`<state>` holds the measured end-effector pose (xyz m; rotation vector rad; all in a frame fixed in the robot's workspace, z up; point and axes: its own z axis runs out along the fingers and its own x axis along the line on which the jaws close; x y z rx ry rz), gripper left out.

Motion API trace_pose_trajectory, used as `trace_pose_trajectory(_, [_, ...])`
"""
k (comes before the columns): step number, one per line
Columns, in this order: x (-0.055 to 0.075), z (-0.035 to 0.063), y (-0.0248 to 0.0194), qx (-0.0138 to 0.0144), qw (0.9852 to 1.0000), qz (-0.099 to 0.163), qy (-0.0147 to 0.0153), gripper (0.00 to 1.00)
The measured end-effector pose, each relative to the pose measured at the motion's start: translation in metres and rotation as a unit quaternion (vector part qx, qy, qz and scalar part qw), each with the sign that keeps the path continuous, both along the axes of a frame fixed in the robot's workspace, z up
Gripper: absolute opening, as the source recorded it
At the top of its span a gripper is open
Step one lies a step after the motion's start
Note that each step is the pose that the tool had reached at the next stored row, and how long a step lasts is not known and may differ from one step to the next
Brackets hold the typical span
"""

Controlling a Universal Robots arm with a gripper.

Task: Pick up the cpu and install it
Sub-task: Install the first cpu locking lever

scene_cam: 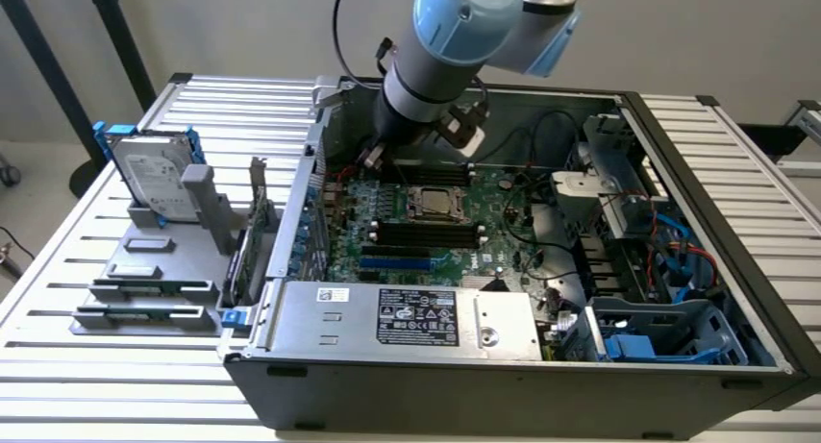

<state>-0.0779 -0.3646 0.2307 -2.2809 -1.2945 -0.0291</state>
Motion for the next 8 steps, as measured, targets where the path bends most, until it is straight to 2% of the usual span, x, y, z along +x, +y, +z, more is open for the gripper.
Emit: trace_pose_trajectory(8, [-0.0002, 0.0069, -0.0001, 0.0013, 0.9992, -0.04, 0.0, 0.11])
